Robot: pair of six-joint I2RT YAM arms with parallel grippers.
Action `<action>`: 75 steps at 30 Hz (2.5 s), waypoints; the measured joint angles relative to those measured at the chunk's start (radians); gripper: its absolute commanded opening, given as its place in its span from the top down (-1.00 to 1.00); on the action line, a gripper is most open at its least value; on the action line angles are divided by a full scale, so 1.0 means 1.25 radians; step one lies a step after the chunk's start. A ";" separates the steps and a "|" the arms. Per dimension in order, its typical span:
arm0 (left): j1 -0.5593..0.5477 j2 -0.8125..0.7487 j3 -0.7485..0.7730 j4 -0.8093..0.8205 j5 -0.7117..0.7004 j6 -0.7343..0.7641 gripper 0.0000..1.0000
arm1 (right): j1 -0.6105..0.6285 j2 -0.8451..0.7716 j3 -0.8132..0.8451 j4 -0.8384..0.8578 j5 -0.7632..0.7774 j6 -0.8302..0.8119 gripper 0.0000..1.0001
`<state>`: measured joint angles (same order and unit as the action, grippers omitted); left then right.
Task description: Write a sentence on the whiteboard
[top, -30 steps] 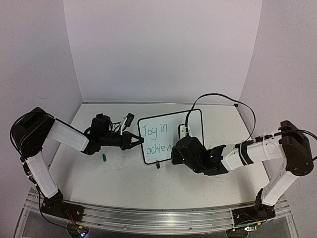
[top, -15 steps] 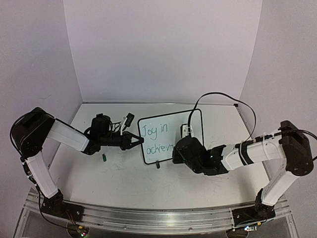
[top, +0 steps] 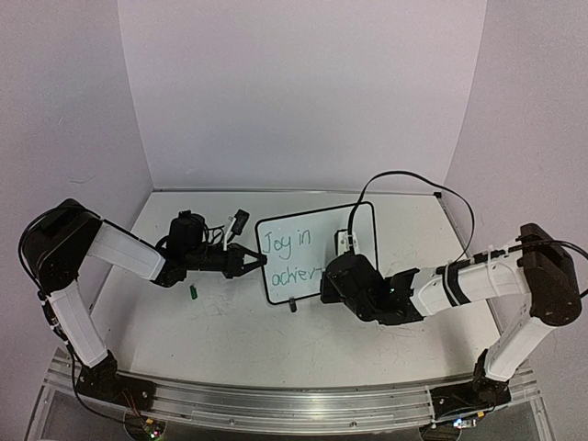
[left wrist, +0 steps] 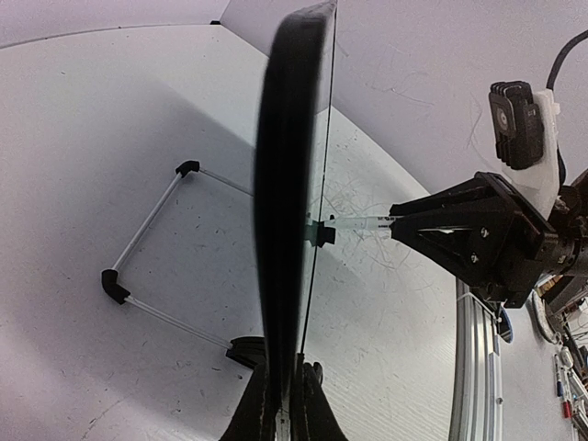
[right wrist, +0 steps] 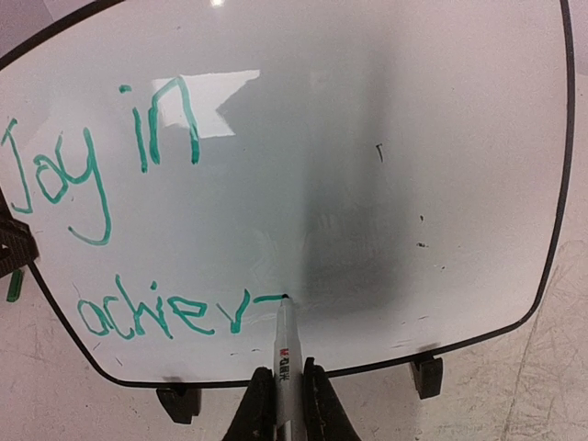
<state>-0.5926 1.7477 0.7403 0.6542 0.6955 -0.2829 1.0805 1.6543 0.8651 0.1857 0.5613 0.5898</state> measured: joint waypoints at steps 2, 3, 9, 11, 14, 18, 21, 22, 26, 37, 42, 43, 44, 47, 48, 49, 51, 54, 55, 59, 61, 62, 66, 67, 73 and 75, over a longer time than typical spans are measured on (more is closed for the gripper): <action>0.000 0.000 0.000 0.000 0.000 0.000 1.00 | 0.000 0.000 0.000 0.000 0.000 -0.004 1.00; 0.000 0.000 0.000 0.000 0.000 0.000 1.00 | 0.000 0.000 0.000 0.000 0.000 -0.006 1.00; 0.000 0.000 0.000 0.000 0.000 0.000 1.00 | 0.000 0.000 0.000 0.001 0.000 -0.015 1.00; 0.000 0.000 0.000 0.000 0.000 0.000 1.00 | 0.000 0.000 0.000 0.001 0.000 -0.018 1.00; 0.000 0.000 0.000 0.000 0.000 0.000 1.00 | 0.000 0.000 0.000 0.001 0.000 -0.022 1.00; 0.000 0.000 0.000 0.000 0.000 0.000 1.00 | 0.000 0.000 0.004 0.001 0.000 -0.026 1.00; 0.000 0.000 0.000 0.000 0.000 0.000 1.00 | -0.002 0.000 0.008 0.006 0.000 -0.029 1.00; 0.000 0.000 0.000 0.000 0.000 0.000 1.00 | -0.002 -0.001 0.008 0.008 0.000 -0.030 1.00; 0.000 0.000 0.000 0.000 0.000 0.000 1.00 | -0.002 -0.001 0.009 0.008 0.000 -0.032 1.00; 0.000 0.000 0.000 0.000 0.000 0.000 1.00 | -0.002 -0.001 0.010 0.012 -0.012 -0.030 1.00; 0.000 0.000 0.000 0.000 0.000 0.000 1.00 | -0.002 -0.001 0.009 0.016 -0.027 -0.022 1.00; 0.000 0.000 0.000 0.000 0.000 0.000 1.00 | -0.002 -0.001 0.009 0.017 -0.029 -0.020 1.00; 0.000 0.000 0.000 0.000 0.000 0.000 1.00 | -0.002 -0.001 0.009 0.019 -0.032 -0.017 1.00; 0.000 0.000 0.000 0.000 0.000 0.000 1.00 | -0.002 -0.001 0.006 0.021 -0.037 -0.010 1.00; 0.000 0.000 0.000 0.000 0.000 0.000 1.00 | -0.002 -0.001 0.005 0.023 -0.038 -0.008 1.00; 0.000 0.000 0.000 0.000 0.000 0.000 1.00 | -0.002 -0.001 0.002 0.023 -0.040 -0.007 1.00; 0.000 0.000 0.000 0.000 0.000 0.000 1.00 | -0.002 -0.001 -0.002 0.024 -0.044 -0.003 1.00; 0.000 0.000 0.000 0.000 0.000 0.000 1.00 | -0.002 -0.001 -0.007 0.024 -0.046 0.003 1.00; 0.000 0.000 0.000 0.000 0.000 0.000 1.00 | -0.002 -0.001 -0.009 0.024 -0.047 0.005 1.00; 0.000 0.000 0.000 -0.001 0.000 0.000 1.00 | -0.002 -0.001 -0.014 0.024 -0.049 0.011 1.00; 0.000 0.000 0.001 -0.001 0.000 0.000 1.00 | -0.002 -0.001 -0.014 0.024 -0.049 0.012 1.00; 0.000 0.000 0.002 -0.003 0.000 0.000 1.00 | -0.002 0.000 -0.014 0.024 -0.049 0.012 1.00; 0.000 0.000 0.005 -0.007 0.000 0.000 1.00 | -0.002 0.001 -0.014 0.024 -0.049 0.014 1.00; 0.000 0.000 0.005 -0.007 0.000 0.000 1.00 | -0.002 0.001 -0.015 0.024 -0.049 0.014 1.00; 0.000 0.000 0.005 -0.007 -0.001 0.000 1.00 | -0.001 0.004 -0.024 0.024 -0.050 0.019 1.00; 0.000 0.000 0.005 -0.008 -0.002 0.000 1.00 | -0.001 0.005 -0.026 0.024 -0.050 0.021 1.00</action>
<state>-0.5926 1.7477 0.7471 0.6445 0.6935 -0.2829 1.0793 1.6605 0.8326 0.2153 0.4983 0.6156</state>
